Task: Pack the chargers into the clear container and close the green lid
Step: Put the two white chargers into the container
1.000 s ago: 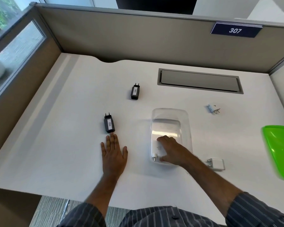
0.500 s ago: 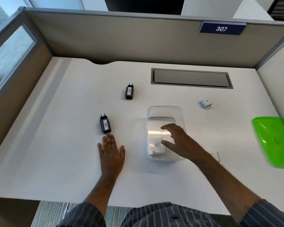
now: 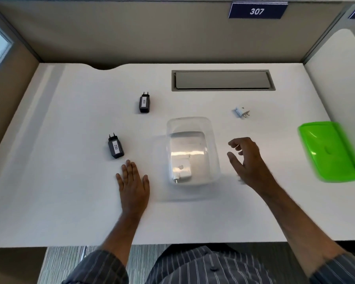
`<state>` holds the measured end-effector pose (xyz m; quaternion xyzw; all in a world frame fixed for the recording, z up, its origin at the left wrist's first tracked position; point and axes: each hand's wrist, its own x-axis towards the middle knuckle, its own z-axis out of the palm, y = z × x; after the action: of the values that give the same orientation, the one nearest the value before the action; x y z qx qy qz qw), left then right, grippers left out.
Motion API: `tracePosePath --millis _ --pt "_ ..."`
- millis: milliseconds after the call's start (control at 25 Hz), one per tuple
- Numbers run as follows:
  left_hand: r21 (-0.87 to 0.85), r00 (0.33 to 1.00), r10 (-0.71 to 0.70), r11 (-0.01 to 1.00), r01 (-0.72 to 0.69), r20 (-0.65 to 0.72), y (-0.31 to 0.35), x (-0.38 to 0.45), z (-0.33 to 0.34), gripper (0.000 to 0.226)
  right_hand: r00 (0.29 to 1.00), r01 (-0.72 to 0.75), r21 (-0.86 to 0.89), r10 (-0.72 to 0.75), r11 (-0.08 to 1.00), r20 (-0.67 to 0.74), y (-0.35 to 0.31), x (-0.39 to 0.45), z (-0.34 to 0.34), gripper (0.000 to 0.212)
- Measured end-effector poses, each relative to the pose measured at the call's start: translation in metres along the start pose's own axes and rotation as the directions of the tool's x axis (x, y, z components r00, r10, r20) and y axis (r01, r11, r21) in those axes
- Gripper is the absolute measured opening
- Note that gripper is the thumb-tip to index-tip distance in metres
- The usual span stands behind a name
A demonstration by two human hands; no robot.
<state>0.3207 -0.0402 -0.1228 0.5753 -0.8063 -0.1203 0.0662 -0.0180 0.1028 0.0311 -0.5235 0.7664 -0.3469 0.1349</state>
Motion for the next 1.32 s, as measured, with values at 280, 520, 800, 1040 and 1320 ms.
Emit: tracePosePath --millis 280,520,800,1040,1320 --pt "-0.015 1.000 -0.017 1.000 0.018 0.026 0.031 -0.020 0.007 0.073 0.906 -0.278 -0.206 0.327 0.938 0.267 0.089 -0.033 -0.014 0.062" --pt "-0.021 0.997 -0.074 0.997 0.075 0.010 0.052 -0.031 0.013 0.073 0.859 -0.151 -0.295 0.273 0.943 0.433 0.122 -0.050 -0.019 0.072" --pt "0.004 0.995 -0.086 0.996 0.086 -0.045 0.054 -0.032 0.015 0.072 0.900 -0.032 -0.273 0.147 0.961 0.410 0.129 -0.048 -0.022 0.047" --pt "-0.008 0.994 -0.099 0.995 0.099 -0.042 0.056 -0.033 0.011 0.072 0.897 0.016 -0.253 0.098 0.967 0.431 0.116 -0.033 -0.035 0.042" --pt "-0.025 0.994 -0.094 0.995 0.092 -0.063 0.055 -0.033 0.008 0.072 0.948 0.172 -0.154 -0.121 0.973 0.295 0.044 0.017 -0.050 0.044"
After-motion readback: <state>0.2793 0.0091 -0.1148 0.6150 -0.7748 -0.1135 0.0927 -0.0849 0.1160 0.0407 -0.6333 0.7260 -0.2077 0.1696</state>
